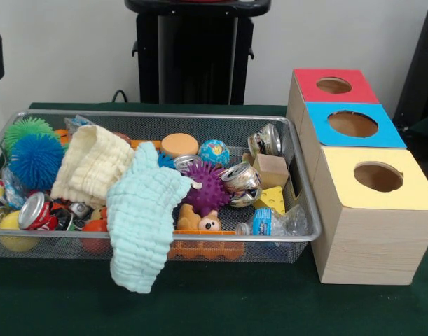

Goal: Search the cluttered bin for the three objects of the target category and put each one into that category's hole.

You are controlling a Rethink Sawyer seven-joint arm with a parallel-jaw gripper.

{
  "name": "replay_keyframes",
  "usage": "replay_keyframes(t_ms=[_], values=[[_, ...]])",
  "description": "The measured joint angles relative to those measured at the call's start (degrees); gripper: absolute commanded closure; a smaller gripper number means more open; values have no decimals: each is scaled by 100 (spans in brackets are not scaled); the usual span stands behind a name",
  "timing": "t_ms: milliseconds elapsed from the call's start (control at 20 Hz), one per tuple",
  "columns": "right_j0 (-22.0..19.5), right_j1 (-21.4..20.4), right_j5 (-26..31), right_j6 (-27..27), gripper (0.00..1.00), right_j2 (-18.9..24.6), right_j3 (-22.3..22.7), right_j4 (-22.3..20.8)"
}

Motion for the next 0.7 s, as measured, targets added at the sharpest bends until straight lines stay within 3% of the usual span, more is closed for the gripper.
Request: replay_keyframes(t_ms=[700], values=[[198, -525, 0, 0, 100, -128, 797, 160]])
